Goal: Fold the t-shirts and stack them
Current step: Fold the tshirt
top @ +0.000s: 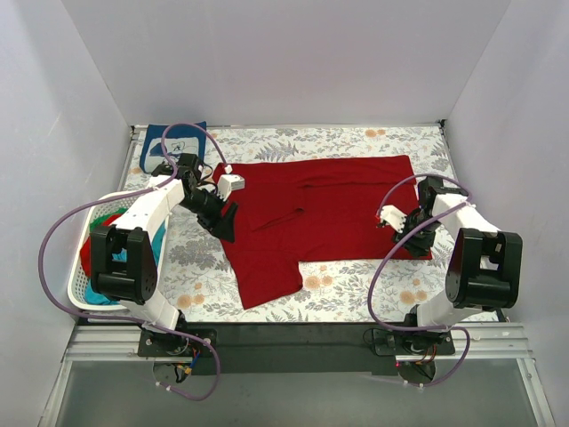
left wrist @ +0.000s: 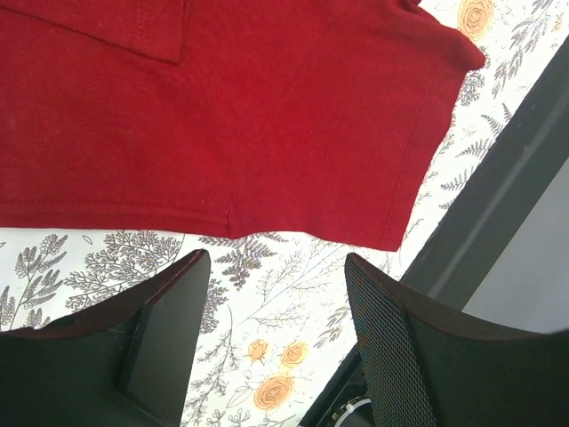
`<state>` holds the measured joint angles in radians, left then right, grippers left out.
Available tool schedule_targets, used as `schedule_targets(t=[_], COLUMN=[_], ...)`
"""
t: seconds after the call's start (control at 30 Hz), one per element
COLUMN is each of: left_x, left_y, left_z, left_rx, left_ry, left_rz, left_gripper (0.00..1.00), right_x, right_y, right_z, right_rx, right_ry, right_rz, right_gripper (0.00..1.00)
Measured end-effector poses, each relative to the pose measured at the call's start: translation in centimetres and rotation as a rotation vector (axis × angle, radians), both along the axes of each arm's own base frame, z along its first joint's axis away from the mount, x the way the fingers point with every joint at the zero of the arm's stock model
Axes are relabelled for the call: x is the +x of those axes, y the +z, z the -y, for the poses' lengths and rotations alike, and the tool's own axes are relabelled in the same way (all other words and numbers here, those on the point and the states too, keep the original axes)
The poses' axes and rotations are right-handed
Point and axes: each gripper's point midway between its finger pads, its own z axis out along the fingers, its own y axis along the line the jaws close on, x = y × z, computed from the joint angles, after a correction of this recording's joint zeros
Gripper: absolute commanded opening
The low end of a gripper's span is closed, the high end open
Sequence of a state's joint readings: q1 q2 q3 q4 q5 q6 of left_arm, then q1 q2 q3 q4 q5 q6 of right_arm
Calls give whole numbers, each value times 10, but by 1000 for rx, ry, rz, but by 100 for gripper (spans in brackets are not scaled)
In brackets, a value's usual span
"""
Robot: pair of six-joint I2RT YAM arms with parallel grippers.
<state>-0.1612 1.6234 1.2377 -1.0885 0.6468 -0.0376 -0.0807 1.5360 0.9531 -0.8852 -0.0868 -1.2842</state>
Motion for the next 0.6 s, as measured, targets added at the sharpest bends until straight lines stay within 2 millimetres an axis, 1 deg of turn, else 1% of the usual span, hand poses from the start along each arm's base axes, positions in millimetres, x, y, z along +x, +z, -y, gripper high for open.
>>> schedule_targets(t=[0.2, 0.4, 0.5, 0.57, 0.6], left_x=[1, 1, 1, 1, 0], left_y=[-1, -2, -2, -3, -3], left_z=[-1, -2, -2, -1, -1], left_rx=[9, 12, 13, 18, 20], left_ry=[0, -5, -7, -12, -15], left_rz=[3, 4, 4, 7, 8], left_gripper=[61, 62, 62, 62, 62], right_x=[1, -12, -11, -10, -9], right_y=[-6, -19, -23, -23, -24], right_z=[12, 25, 28, 29, 29], right_rx=[-27, -49, -57, -63, -65], right_ry=[2, -10, -10, -10, -10], right_rz=[2, -28, -29, -22, -20], right_gripper=[46, 47, 47, 45, 39])
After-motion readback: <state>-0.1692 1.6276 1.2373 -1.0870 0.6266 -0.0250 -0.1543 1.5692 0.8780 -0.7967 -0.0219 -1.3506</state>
